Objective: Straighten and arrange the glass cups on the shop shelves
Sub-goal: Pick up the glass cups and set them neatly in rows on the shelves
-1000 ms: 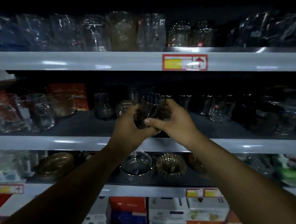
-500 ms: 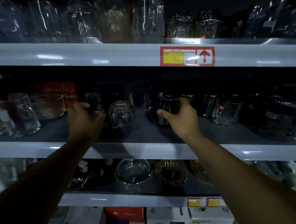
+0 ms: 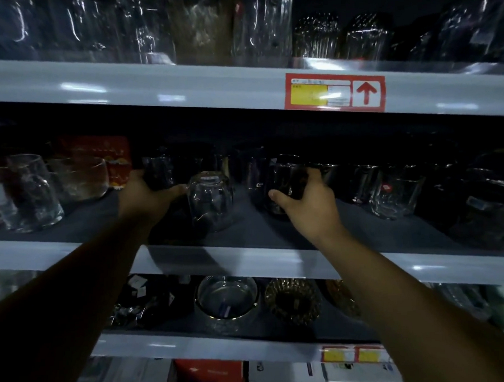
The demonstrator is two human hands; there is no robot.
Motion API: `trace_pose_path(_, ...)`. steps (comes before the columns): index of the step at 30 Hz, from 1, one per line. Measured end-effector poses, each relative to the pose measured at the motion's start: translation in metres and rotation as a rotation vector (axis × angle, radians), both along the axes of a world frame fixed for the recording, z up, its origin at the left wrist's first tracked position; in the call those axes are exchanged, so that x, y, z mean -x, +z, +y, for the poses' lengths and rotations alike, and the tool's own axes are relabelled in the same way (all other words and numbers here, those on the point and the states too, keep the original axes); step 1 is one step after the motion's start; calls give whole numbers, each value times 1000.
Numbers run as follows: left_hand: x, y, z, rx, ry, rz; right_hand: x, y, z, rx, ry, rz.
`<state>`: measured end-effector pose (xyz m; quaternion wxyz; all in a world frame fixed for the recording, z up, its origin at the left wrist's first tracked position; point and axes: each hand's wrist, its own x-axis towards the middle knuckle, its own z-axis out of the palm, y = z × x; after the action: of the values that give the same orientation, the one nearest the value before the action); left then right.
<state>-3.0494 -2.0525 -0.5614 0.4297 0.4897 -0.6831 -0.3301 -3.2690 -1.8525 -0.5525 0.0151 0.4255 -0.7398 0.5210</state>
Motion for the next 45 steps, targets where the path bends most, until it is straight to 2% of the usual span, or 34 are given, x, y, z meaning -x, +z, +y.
trace_pose_path(4,-12,5,21,96,-5,85,-8,5,8,-26,-2,-28)
trace_pose_path(7,-31,18,40,67,-33,199,-20,12,21,-40,-23,5)
trace_pose_path(10,-49,34,70,84,-67,213,-38,23,37,-55,-34,50)
trace_pose_path(13,-54,47,110,90,-132,239,-57,37,54,-65,66,52)
trace_pose_path(17,-40,53,164,127,-194,196,-87,55,73,-60,290,-171)
trace_pose_path(22,-9,48,209,169,-307,113,-96,68,93,-30,444,-251)
trace_pose_path(26,17,40,223,167,-403,99,-80,64,102,-1,327,-198)
trace_pose_path(30,27,34,211,97,-590,46,-51,49,103,24,223,-233)
trace_pose_path(32,22,33,198,170,-496,41,-32,42,104,59,140,-226)
trace_pose_path(35,7,26,165,234,-216,101,-5,33,103,67,33,-189)
trace_pose_path(37,-1,14,133,173,-117,57,11,27,96,71,-38,-160)
trace_pose_path(39,-2,-3,97,108,-104,-13,23,22,85,71,-86,-146)
trace_pose_path(42,2,6,109,39,-156,-71,34,16,68,57,-116,-147)
trace_pose_path(45,8,-1,102,50,-204,-155,42,9,57,51,-125,-137)
